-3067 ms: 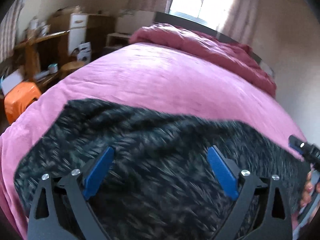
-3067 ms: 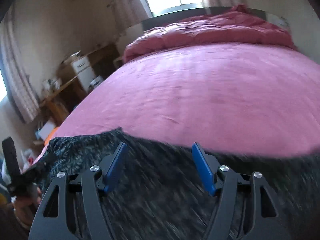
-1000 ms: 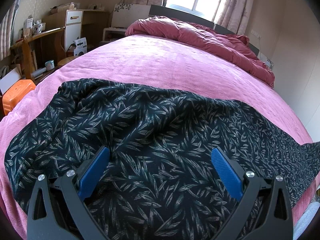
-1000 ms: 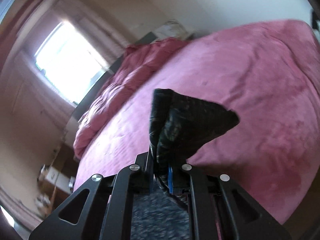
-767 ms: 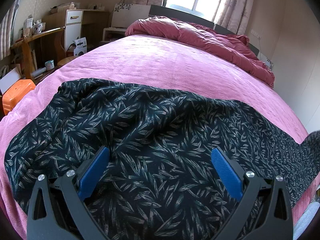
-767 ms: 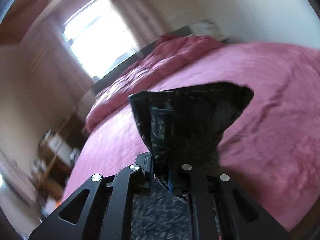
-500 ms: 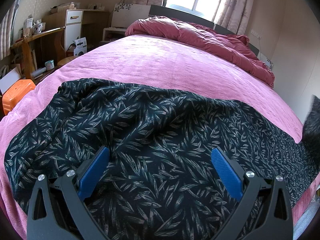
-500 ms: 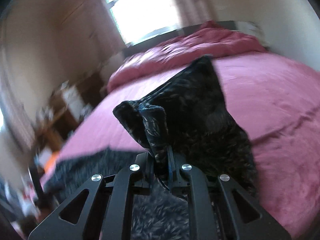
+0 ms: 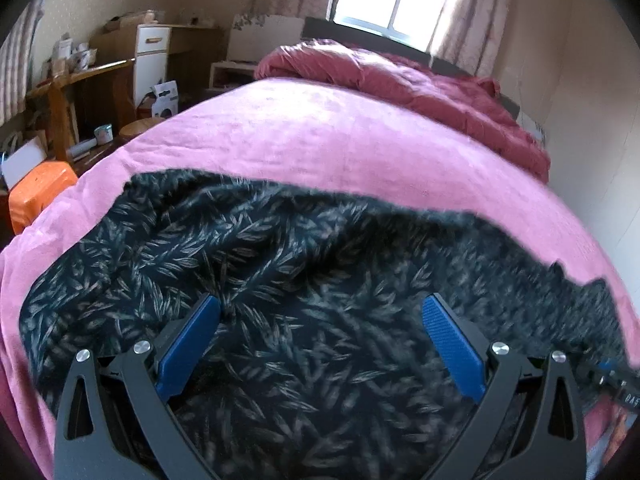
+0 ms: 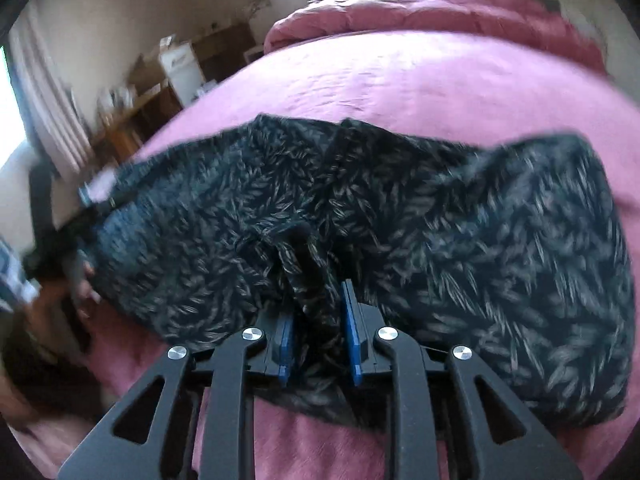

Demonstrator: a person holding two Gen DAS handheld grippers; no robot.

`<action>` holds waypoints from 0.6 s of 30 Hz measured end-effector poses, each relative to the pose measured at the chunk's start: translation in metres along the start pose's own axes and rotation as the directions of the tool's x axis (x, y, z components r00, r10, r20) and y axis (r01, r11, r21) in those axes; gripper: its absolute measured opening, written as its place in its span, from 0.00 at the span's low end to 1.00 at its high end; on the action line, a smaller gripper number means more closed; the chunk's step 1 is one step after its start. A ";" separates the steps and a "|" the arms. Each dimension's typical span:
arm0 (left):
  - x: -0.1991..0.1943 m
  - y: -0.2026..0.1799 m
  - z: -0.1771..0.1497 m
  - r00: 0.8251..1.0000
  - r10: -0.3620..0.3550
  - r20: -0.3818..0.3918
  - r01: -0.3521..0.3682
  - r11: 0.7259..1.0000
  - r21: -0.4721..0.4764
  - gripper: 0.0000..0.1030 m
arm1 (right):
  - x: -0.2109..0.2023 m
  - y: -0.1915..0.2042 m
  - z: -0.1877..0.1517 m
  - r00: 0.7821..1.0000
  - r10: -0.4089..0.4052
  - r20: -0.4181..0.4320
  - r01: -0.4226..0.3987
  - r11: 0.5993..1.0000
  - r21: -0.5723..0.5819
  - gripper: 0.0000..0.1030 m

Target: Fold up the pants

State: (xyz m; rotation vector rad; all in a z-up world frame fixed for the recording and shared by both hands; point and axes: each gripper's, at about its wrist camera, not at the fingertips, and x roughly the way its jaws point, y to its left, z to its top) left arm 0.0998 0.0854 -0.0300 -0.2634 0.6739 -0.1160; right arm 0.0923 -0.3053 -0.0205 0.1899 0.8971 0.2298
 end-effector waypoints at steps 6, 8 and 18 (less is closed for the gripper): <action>-0.010 -0.061 0.006 0.970 -0.242 -0.015 0.242 0.970 -0.004 0.98 | -0.078 -0.055 -0.010 0.916 0.116 0.384 -0.241 0.925 0.294 0.53; -0.008 -0.091 0.006 0.952 -0.303 -0.047 0.306 0.951 0.053 0.98 | -0.096 -0.077 -0.014 0.878 0.074 0.473 -0.269 0.893 0.360 0.53; 0.075 -0.208 -0.008 0.875 -0.340 -0.344 0.406 0.903 0.140 0.81 | -0.067 -0.109 0.026 0.948 -0.188 0.258 0.063 0.902 0.427 0.28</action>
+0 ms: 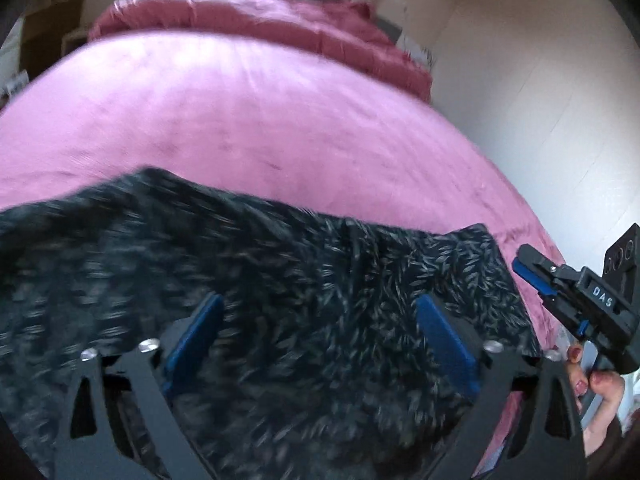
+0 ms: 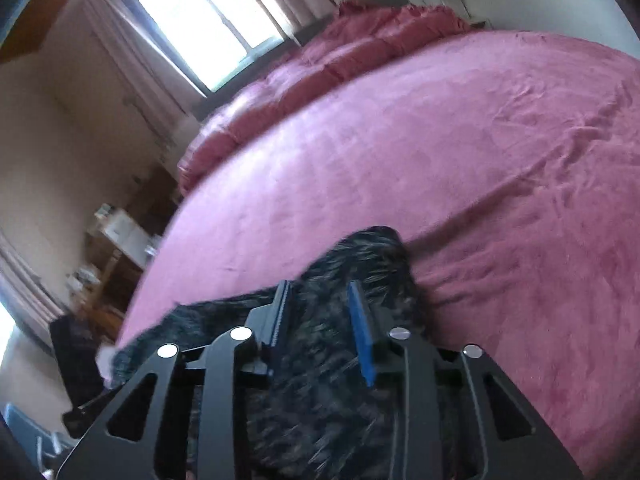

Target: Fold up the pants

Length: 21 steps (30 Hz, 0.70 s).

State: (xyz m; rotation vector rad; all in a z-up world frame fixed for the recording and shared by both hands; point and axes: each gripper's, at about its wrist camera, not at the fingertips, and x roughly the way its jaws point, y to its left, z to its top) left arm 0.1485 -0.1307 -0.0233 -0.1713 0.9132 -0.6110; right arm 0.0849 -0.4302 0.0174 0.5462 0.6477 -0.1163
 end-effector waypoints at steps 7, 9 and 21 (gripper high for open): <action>0.035 -0.021 -0.003 0.998 -0.028 -0.063 0.028 1.000 -0.005 0.49 | 0.029 -0.022 -0.010 0.987 -0.109 -0.122 0.114 0.993 0.039 0.28; 0.038 -0.027 -0.006 0.996 -0.038 -0.077 0.037 0.999 -0.008 0.30 | 0.026 -0.021 -0.011 0.988 -0.113 -0.107 0.117 0.993 0.032 0.28; -0.008 -0.021 -0.014 0.995 -0.094 0.015 0.094 0.995 -0.044 0.13 | -0.004 -0.016 -0.007 0.999 -0.027 0.024 0.026 0.999 0.034 0.30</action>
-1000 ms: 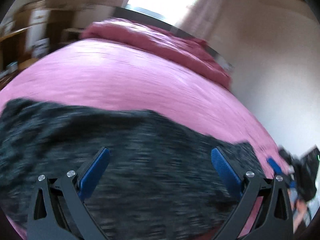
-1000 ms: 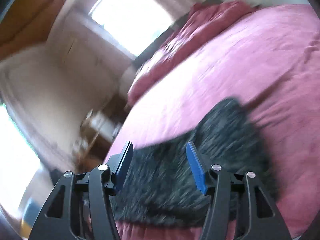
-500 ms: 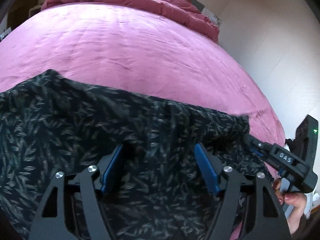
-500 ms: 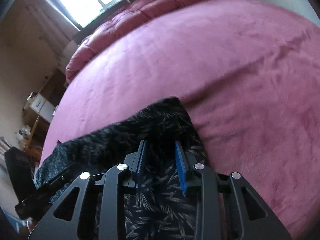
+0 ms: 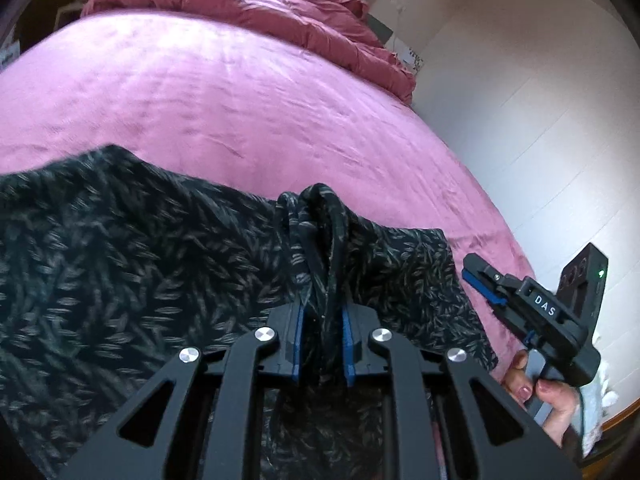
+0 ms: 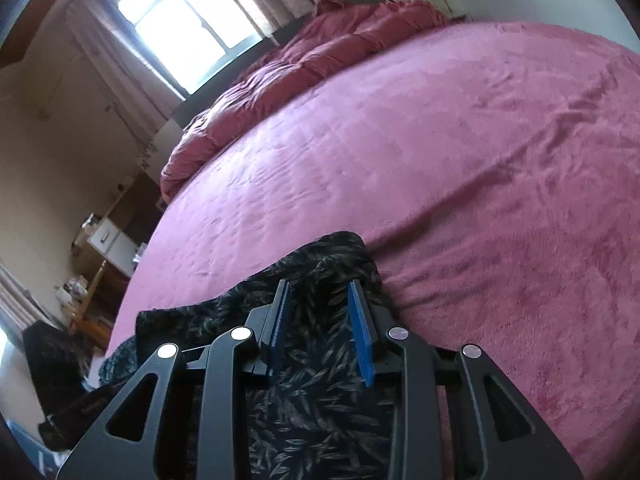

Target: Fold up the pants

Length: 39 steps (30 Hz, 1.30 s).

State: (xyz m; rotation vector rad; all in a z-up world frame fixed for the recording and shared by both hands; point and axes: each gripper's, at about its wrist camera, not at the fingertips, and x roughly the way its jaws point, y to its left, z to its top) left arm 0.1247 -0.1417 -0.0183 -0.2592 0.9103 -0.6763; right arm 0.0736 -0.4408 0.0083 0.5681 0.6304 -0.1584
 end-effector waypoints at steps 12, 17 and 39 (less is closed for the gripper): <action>0.007 0.013 -0.022 0.988 0.152 0.005 -0.152 0.985 0.079 0.41 | 0.013 0.032 -0.008 0.998 -0.046 -0.045 0.038 0.985 -0.166 0.34; -0.017 0.024 -0.035 0.982 0.189 0.032 -0.191 0.978 0.087 0.59 | 0.017 0.040 -0.011 0.998 -0.052 -0.047 0.042 0.980 -0.194 0.34; -0.087 0.077 -0.046 0.898 0.434 0.069 -0.437 0.899 0.028 0.90 | 0.028 0.098 -0.047 0.996 -0.035 -0.083 -0.003 0.909 -0.417 0.50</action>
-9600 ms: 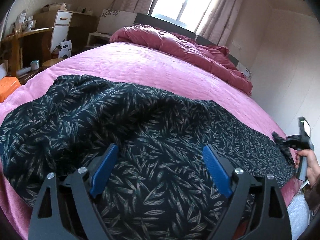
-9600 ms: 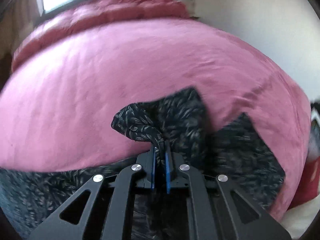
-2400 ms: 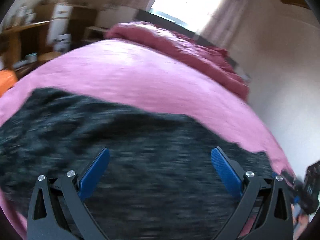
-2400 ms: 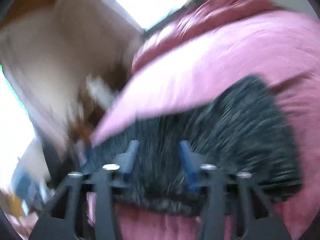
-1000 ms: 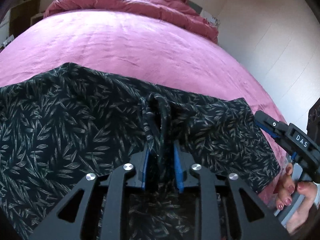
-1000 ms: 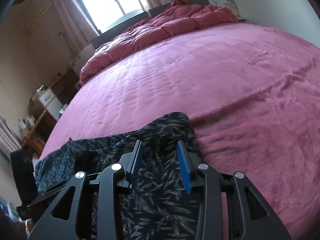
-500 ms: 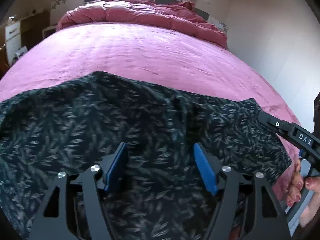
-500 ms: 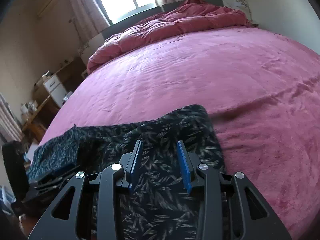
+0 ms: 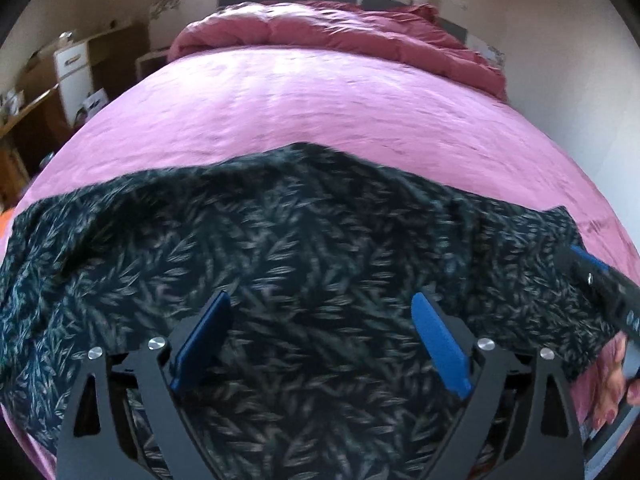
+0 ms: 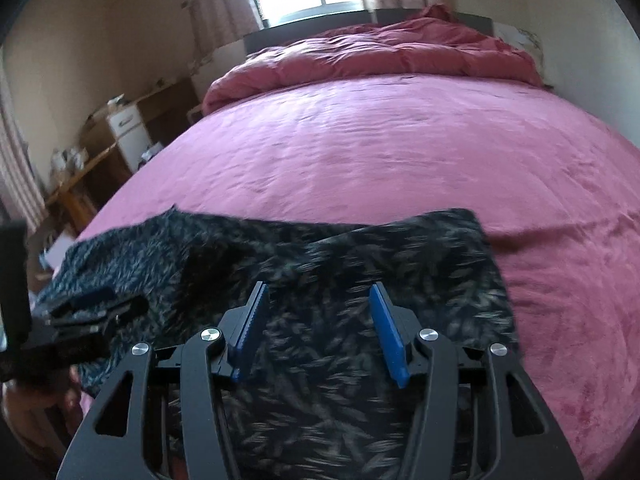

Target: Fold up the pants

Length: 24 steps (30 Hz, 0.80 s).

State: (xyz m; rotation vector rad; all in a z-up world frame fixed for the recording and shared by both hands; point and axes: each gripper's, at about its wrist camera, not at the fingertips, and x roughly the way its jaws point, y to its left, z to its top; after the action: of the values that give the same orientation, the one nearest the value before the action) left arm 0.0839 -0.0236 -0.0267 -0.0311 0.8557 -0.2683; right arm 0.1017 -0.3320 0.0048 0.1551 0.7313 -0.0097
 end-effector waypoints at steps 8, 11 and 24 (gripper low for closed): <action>-0.025 0.056 -0.005 0.998 0.055 0.037 -0.050 0.992 -0.116 0.91 | 0.006 0.017 -0.007 0.999 0.020 -0.041 -0.021 0.999 -0.032 0.50; -0.045 0.109 -0.014 0.990 0.133 0.049 -0.117 0.962 -0.248 0.91 | 0.008 0.014 -0.008 0.998 0.019 -0.057 -0.019 1.000 -0.014 0.50; -0.108 0.215 -0.079 0.949 0.296 0.113 -0.185 0.809 -0.559 0.66 | -0.002 0.008 -0.006 0.999 0.045 -0.027 -0.044 0.999 0.016 0.50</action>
State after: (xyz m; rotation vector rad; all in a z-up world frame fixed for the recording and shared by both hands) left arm 0.0051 0.2173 -0.0273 -0.4721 0.7056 0.2272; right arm 0.0969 -0.3237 0.0026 0.1866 0.7552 0.0291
